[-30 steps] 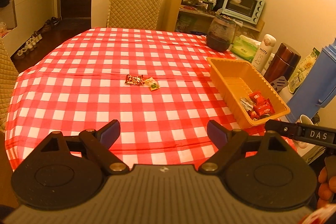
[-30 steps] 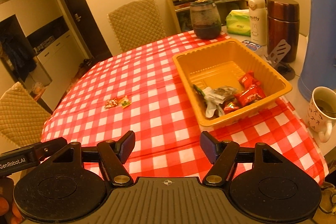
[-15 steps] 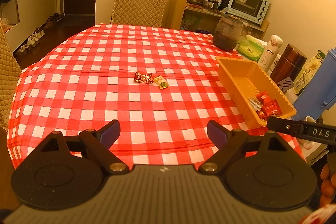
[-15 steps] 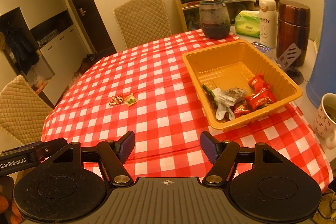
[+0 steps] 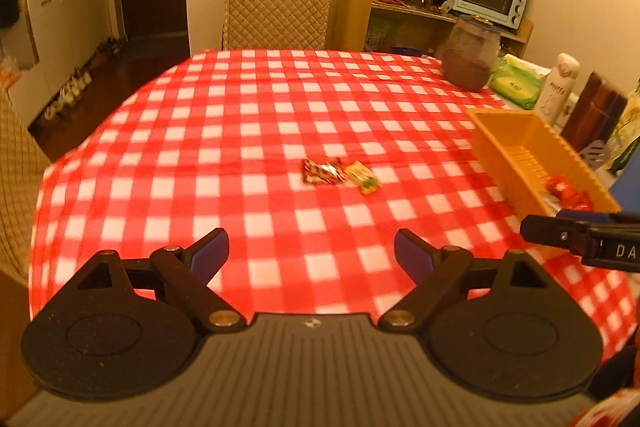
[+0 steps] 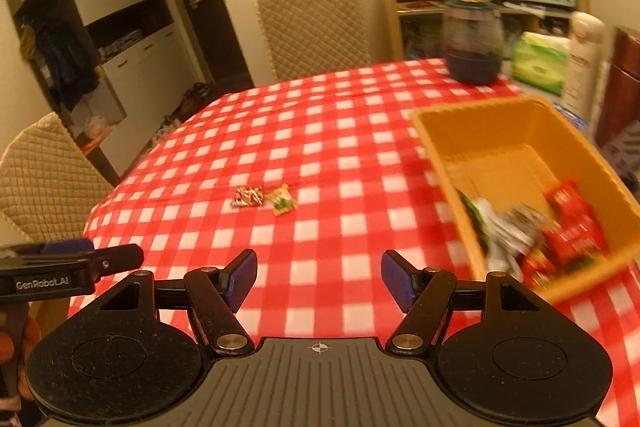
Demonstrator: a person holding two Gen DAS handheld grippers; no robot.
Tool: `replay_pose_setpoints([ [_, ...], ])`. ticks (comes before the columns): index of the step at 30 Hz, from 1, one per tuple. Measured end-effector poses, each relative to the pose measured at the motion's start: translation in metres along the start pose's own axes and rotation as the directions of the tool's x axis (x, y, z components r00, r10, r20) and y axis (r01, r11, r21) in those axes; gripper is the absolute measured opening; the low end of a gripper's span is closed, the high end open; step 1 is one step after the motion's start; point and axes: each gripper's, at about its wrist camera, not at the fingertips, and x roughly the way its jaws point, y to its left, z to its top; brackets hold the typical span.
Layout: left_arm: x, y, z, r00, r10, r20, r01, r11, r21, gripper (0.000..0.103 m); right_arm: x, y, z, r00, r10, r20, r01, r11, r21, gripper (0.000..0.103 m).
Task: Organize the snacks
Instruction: 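Withdraw both open tools from the tray toward the two remaining candies, then grasp the yellow-green candy with the right tool while the left tool grasps the brown candy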
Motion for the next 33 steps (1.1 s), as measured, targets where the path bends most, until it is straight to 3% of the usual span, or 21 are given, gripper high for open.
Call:
replay_pose_setpoints([
  [6,0.042,0.021,0.015,1.000,-0.003,-0.013,0.004,0.999,0.042,0.088,0.054,0.007,0.013,1.000,0.005,-0.019,-0.006,0.998,-0.055,0.069],
  [10,0.067,0.030,0.017,1.000,-0.019,0.022,0.017,0.996,0.089,0.088,0.090,0.010,0.018,0.999,0.006,-0.034,-0.009,0.997,-0.077,0.069],
  [13,0.088,0.033,0.019,1.000,-0.027,-0.001,0.027,0.992,0.121,0.088,0.113,0.012,0.019,0.999,0.020,-0.041,-0.023,0.996,-0.091,0.069],
  [20,0.119,0.044,0.019,0.997,-0.070,-0.024,0.072,0.991,0.116,0.088,0.159,0.021,0.019,0.998,0.047,-0.048,-0.054,0.986,-0.159,0.068],
  [24,0.123,0.047,0.019,0.997,-0.071,-0.005,0.071,0.988,0.136,0.088,0.180,0.022,0.021,0.997,0.046,-0.054,-0.055,0.982,-0.183,0.056],
  [33,0.134,0.045,0.018,0.996,-0.091,-0.007,0.091,0.983,0.161,0.088,0.213,0.031,0.026,0.997,0.043,-0.058,-0.055,0.968,-0.244,0.048],
])
